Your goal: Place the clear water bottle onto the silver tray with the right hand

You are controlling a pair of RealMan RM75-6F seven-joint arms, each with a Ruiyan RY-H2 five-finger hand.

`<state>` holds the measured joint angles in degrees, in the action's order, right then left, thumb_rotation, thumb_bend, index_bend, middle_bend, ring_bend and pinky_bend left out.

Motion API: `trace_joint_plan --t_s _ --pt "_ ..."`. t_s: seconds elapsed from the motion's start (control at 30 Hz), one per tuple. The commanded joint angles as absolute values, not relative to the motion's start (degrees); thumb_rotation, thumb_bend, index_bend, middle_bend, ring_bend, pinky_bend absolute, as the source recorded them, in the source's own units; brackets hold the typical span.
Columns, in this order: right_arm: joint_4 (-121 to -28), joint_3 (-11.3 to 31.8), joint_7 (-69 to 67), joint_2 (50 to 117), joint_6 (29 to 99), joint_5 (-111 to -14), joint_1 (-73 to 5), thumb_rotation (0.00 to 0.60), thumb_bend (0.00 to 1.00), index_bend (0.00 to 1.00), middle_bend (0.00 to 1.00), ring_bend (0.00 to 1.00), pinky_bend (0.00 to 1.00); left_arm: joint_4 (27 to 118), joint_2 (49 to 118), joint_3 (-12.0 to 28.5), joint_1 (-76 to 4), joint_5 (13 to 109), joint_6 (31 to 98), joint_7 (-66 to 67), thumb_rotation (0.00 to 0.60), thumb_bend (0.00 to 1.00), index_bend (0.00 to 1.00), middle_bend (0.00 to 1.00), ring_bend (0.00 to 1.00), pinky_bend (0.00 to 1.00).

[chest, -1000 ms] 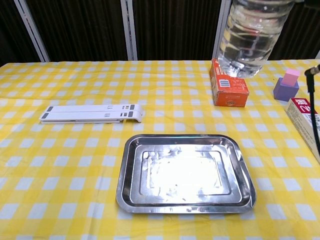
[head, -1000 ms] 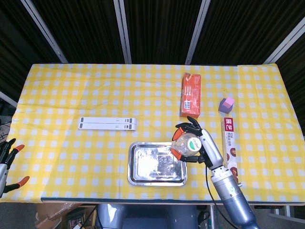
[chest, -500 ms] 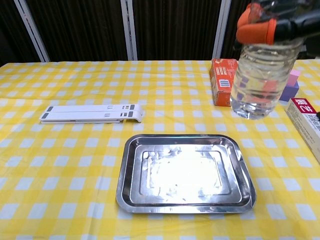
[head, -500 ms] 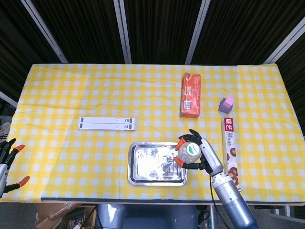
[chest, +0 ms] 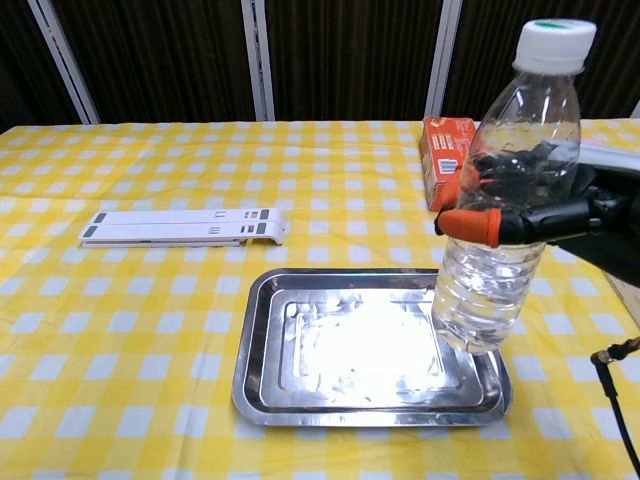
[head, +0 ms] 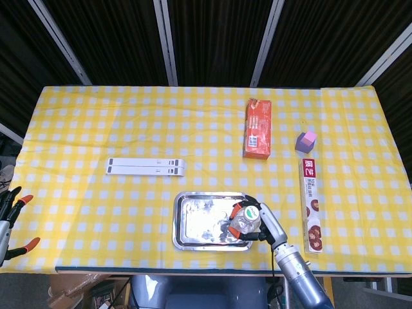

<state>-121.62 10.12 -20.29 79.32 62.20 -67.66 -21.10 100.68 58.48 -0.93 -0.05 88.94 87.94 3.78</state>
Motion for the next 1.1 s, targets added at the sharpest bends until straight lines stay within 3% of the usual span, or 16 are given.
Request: trace_joint_plan --t_s 0.03,0.13,0.23,0.53,0.83,1.1 --pt "-128.98 12.76 -14.99 74.32 63.98 -65.3 -21.68 0.6 0.61 0.81 0.6 0.28 0.0 100.7 58.41 -0.94 0.02 88.92 88.02 3.61 0.6 0.2 0.15 0.0 0.0 0.0" --pt "-134.99 16.23 -9.27 71.44 67.16 -61.47 -22.91 0.6 0.61 0.81 0.6 0.28 0.0 100.72 58.26 -0.92 0.11 88.94 88.21 3.14 0.6 0.2 0.15 0.0 0.0 0.0" --pt "-134.99 20.07 -8.29 69.97 67.97 -61.09 -24.68 0.6 0.61 0.81 0.6 0.28 0.0 100.58 58.07 -0.91 0.22 88.97 88.42 2.51 0.6 0.2 0.15 0.0 0.0 0.0" --pt "-134.99 23.58 -10.72 64.13 66.52 -60.46 -25.45 0.6 0.61 0.81 0.6 0.28 0.0 100.52 57.9 -0.9 0.32 89.1 88.6 1.98 0.6 0.2 0.15 0.0 0.0 0.0" --pt "-134.99 19.11 -13.63 62.22 63.29 -57.39 -23.86 0.6 0.61 0.81 0.6 0.28 0.0 100.65 58.03 -1.03 0.41 89.43 88.76 2.37 0.6 0.2 0.15 0.0 0.0 0.0" --pt "-128.84 11.69 -15.52 71.02 61.02 -57.34 -22.82 0.6 0.62 0.81 0.6 0.28 0.0 100.54 57.89 -1.0 0.6 89.51 89.12 1.99 0.6 0.2 0.15 0.0 0.0 0.0"
